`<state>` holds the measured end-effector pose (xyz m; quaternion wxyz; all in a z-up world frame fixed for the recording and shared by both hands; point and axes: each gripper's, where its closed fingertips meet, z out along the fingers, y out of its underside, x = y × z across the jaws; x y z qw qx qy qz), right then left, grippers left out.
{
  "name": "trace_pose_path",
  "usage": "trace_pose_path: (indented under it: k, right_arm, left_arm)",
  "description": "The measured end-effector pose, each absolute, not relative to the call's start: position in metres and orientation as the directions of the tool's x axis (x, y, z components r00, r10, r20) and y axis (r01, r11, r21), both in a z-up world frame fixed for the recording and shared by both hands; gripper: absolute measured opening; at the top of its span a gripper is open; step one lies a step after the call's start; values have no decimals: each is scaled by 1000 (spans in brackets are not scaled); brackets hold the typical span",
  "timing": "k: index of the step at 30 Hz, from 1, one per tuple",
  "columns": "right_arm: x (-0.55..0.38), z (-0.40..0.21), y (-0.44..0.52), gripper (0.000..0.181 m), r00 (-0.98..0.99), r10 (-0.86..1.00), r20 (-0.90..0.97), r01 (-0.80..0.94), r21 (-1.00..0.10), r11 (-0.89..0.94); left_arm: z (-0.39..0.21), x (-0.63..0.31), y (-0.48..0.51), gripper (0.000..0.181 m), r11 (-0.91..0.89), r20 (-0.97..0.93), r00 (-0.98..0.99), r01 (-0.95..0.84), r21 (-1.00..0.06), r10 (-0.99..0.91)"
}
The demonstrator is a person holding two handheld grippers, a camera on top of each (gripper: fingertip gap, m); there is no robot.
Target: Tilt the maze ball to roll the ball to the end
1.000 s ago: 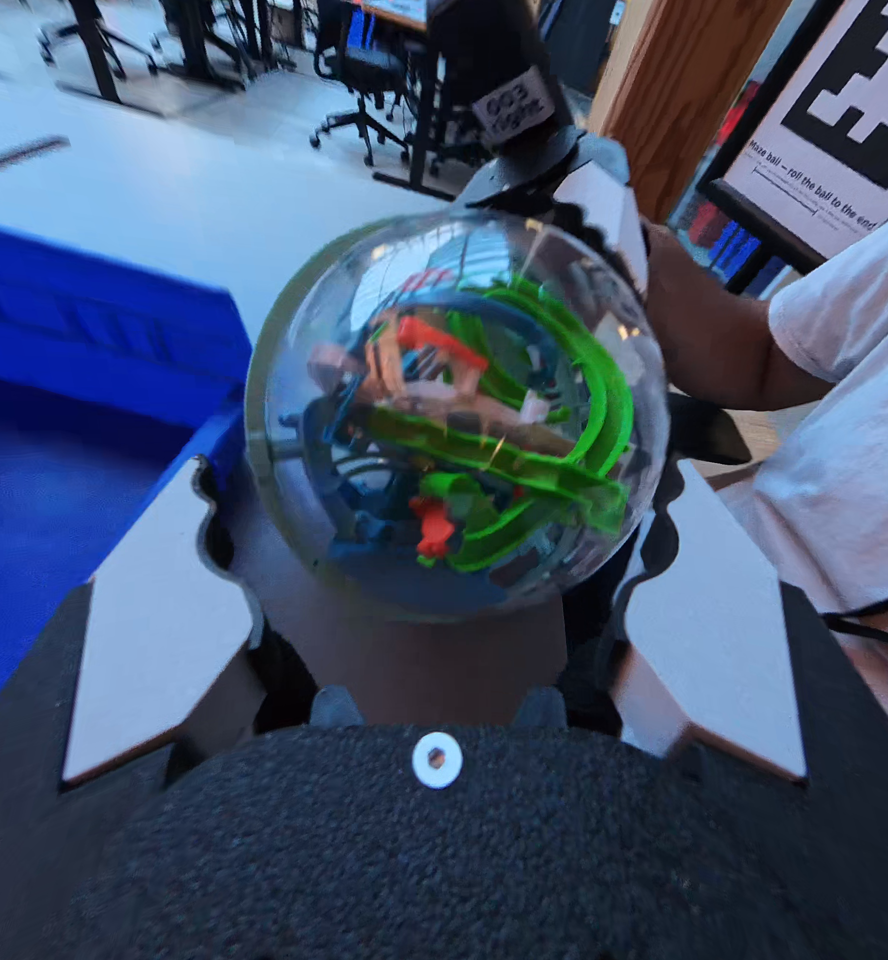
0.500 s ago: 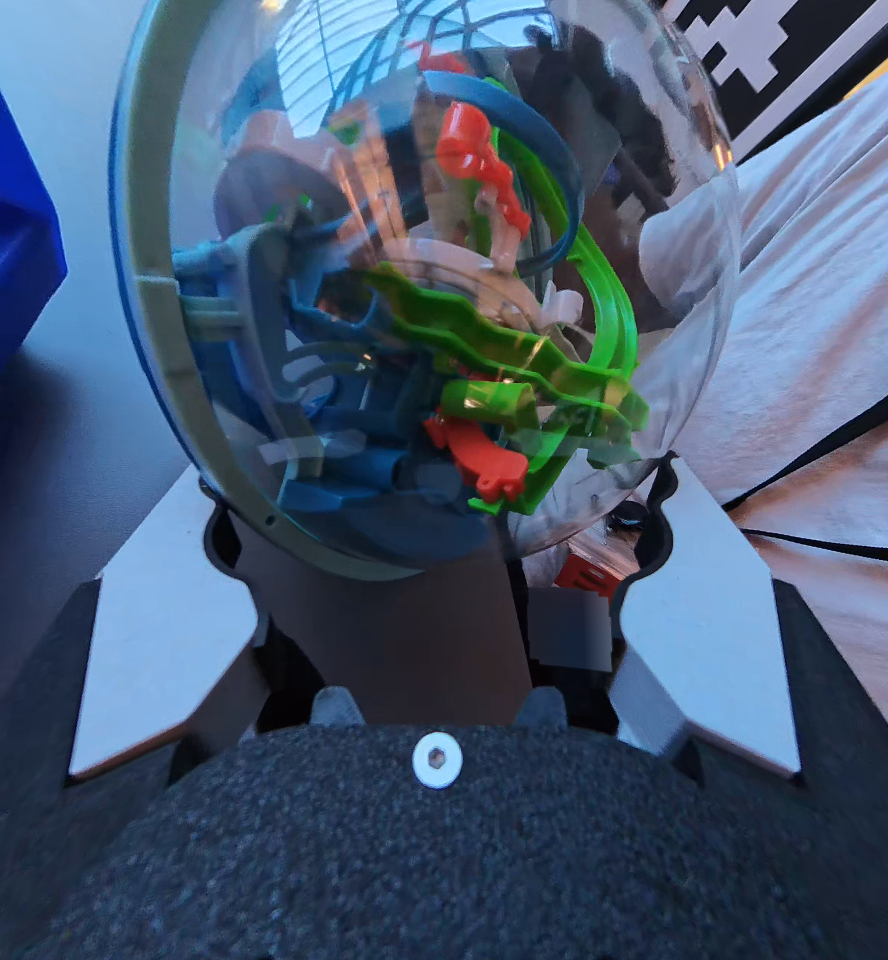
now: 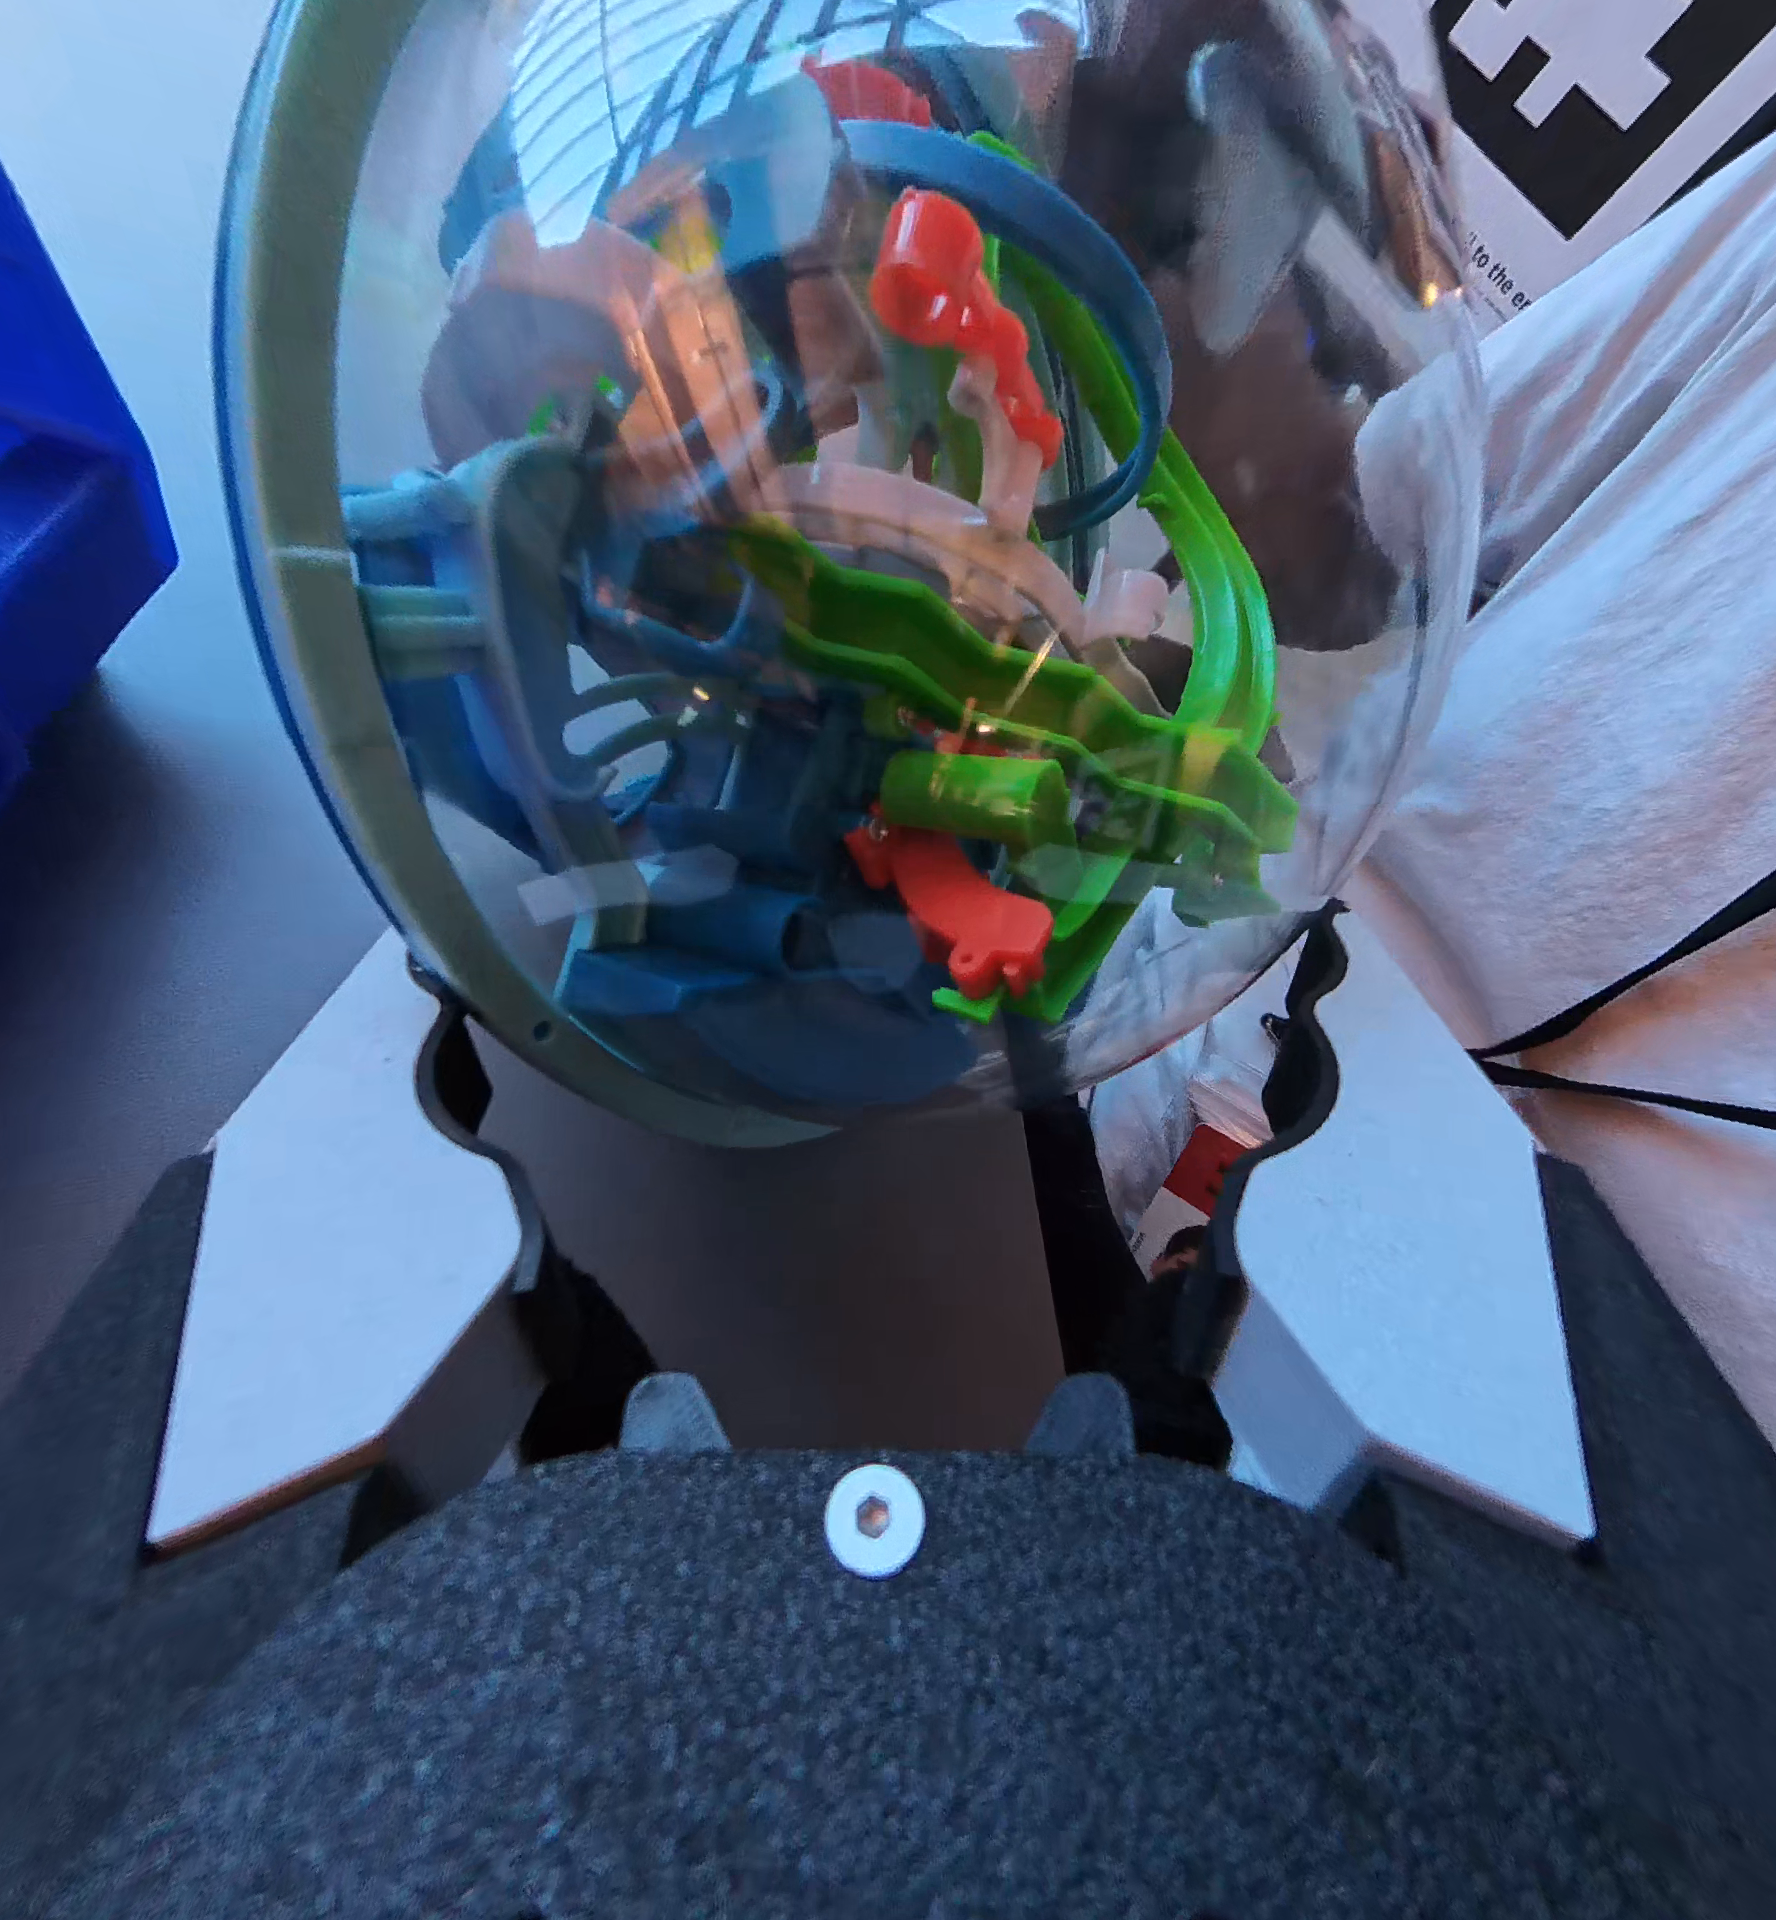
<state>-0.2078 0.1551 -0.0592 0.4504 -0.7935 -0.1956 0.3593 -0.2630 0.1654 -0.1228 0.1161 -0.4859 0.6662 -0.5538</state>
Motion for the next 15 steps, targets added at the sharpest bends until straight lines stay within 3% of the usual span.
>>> trace_pose_path:
  k: [15]
  right_arm:
    - [-212,-70,150,153,811,480,-335,36,-790,-613]
  left_arm:
    - [-123,-260,160,148,-31,288,-480,-475,-880,-829]
